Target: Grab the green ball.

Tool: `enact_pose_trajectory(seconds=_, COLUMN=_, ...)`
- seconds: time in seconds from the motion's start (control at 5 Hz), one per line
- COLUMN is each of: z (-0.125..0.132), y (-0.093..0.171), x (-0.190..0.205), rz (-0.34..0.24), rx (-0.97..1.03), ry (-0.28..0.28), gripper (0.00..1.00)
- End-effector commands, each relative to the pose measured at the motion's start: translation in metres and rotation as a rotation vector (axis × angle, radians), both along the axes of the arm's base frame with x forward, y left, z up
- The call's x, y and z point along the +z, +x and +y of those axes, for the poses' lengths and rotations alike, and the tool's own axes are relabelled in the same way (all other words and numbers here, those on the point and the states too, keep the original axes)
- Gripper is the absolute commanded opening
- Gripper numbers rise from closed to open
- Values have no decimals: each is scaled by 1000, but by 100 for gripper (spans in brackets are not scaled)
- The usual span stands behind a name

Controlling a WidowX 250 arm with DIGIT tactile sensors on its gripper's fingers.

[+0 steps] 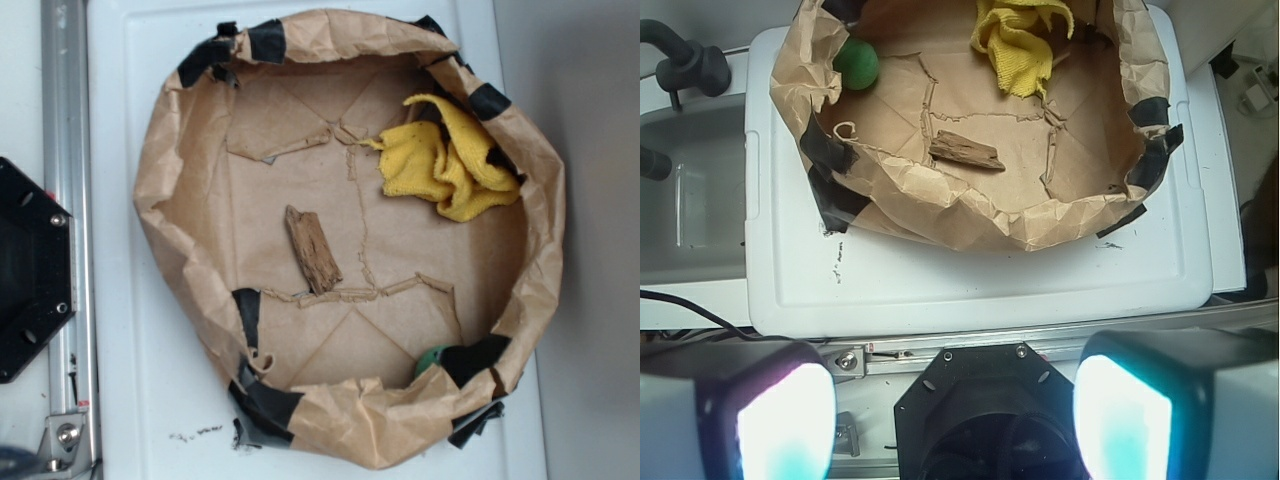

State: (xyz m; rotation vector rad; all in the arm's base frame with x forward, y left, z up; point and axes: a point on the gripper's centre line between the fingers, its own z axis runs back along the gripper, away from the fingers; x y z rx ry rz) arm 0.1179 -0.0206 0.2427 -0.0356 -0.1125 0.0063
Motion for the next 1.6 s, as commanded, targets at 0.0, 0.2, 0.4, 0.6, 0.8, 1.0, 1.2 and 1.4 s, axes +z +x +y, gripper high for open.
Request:
enact_pose_trajectory(seconds=0.0, z=0, y=0, x=0, rz=0, rx=0, ry=0, gripper=100)
enact_pose_trajectory(seconds=0.2, z=1, y=40, x=-21, rz=-29, rx=-137, ry=-22, gripper=100)
enact_pose_trajectory(seconds=0.4, z=1, y=83, x=-32, rz=-82, rx=-231, ry=3, gripper=100)
enact_pose_trajectory(seconds=0.6, z=7, y=116, x=-55, rz=-109, rx=-278, ry=-31, gripper=100)
enact_pose_trajectory(seconds=0.8, z=4, y=141, x=-75, rz=-187, rx=-349, ry=25, gripper=100)
enact_pose_trajectory(seconds=1.0, z=-5, y=163, x=-90, rz=-278, rx=-460, ry=-4, gripper=100)
enact_pose_trajectory(seconds=1.2, z=-5, y=163, x=-90, rz=-278, rx=-460, ry=-4, gripper=100)
enact_pose_trajectory(seconds=1.4, z=-5, y=163, x=-90, rz=-278, rx=-460, ry=-4, gripper=100)
